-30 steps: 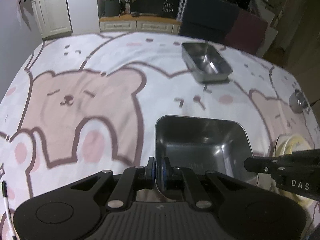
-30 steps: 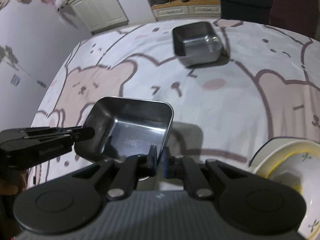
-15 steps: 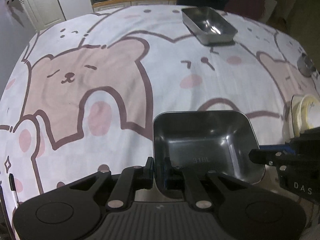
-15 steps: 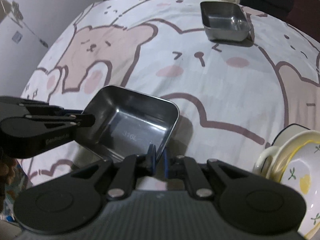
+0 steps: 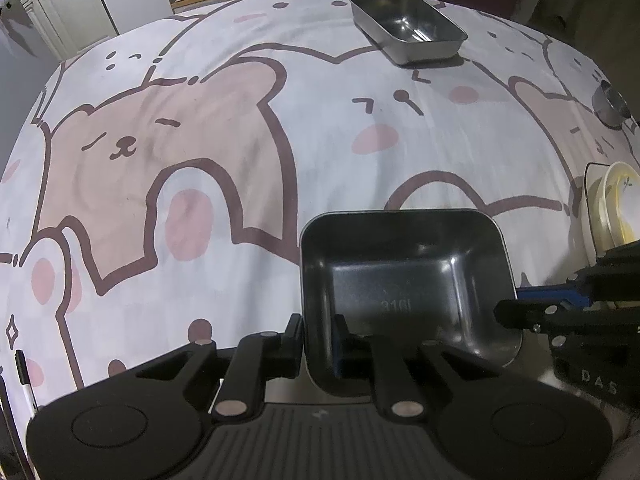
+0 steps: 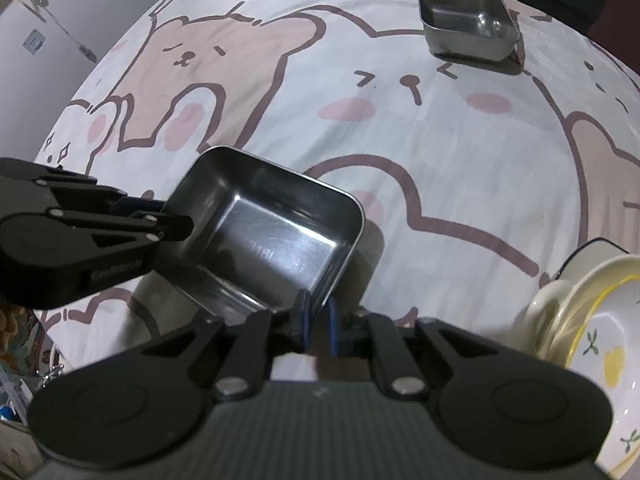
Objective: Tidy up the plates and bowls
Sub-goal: 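Lift the square steel container with both grippers and carry it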
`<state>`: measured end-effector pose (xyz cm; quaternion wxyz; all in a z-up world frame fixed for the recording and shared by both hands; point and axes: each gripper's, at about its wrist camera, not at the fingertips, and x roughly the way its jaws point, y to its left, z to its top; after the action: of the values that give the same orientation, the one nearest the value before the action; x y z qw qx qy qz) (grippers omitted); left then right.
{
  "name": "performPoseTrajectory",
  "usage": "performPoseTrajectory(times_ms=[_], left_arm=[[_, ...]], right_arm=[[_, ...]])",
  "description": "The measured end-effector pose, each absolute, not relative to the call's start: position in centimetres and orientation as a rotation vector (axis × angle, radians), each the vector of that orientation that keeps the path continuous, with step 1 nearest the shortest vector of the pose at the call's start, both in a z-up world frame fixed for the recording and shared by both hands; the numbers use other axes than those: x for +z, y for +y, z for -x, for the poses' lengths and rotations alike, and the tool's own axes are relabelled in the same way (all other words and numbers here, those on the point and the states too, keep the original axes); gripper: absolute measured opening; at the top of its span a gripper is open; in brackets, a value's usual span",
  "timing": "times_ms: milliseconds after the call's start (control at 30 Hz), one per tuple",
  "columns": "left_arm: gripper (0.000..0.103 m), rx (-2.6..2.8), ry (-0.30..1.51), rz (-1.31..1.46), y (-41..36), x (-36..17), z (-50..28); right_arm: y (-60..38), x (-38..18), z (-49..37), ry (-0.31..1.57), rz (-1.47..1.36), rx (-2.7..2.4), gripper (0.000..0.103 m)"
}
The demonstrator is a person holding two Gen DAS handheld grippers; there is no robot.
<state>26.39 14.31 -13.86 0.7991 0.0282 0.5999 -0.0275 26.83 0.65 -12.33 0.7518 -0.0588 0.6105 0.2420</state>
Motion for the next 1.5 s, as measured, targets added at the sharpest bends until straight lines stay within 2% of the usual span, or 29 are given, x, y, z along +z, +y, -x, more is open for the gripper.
performPoseTrajectory(times_ms=[133, 167, 233, 267, 300, 333, 400, 500, 567, 733, 900, 1133, 1500], left_arm=[[0.020, -0.068, 1.295, -0.063, 14.3, -14.0, -26.4], [0.025, -0.073, 1.298, -0.063, 14.3, -14.0, -26.3], [0.049, -0.085, 1.301, -0.080, 14.2, -14.0, -26.2], [0.071, -0.094, 1.298, -0.095, 14.1, -13.9, -26.1], [0.086, -0.105, 1.291, -0.105, 14.0, -13.8, -26.0], [0.089, -0.119, 1.284, -0.109, 14.1, -13.6, -25.9], [0.092, -0.143, 1.266, -0.096, 14.3, -13.0, -25.8], [0.103, -0.160, 1.196, -0.081, 14.5, -11.5, -25.7], [0.103, -0.153, 1.129, -0.061, 14.6, -10.3, -26.0], [0.103, -0.093, 1.020, -0.034, 14.3, -8.7, -28.5], [0.103, -0.039, 0.947, -0.013, 13.1, -8.1, -32.9], [0.103, -0.052, 0.866, -0.079, 11.4, -7.0, -41.4], [0.103, -0.062, 0.785, -0.296, 8.1, -10.7, -54.3]], right_arm=[[0.6, -12.5, -26.9, 1.341, 0.121, 0.531, 0.013], [0.5, -12.6, -26.9, 1.340, 0.121, 0.533, 0.014], [0.3, -12.6, -27.0, 1.342, 0.100, 0.540, 0.028], [0.1, -12.5, -27.1, 1.343, 0.091, 0.541, 0.043], [-0.1, -12.3, -27.1, 1.338, 0.087, 0.542, 0.058], [-0.4, -12.1, -27.2, 1.330, 0.083, 0.542, 0.072], [-1.3, -11.4, -27.4, 1.313, 0.054, 0.555, 0.085], [-3.0, -9.8, -27.6, 1.262, 0.021, 0.564, 0.096], [-4.6, -8.6, -27.9, 1.200, -0.005, 0.561, 0.102], [-9.2, -6.3, -30.1, 1.030, -0.165, 0.503, 0.102], [-12.3, -6.6, -34.2, 0.920, -0.357, 0.351, 0.103], [-12.7, -11.3, -40.5, 0.997, -0.634, 0.156, 0.103], [-9.0, -15.3, -47.4, 1.060, -0.646, -0.010, 0.102]])
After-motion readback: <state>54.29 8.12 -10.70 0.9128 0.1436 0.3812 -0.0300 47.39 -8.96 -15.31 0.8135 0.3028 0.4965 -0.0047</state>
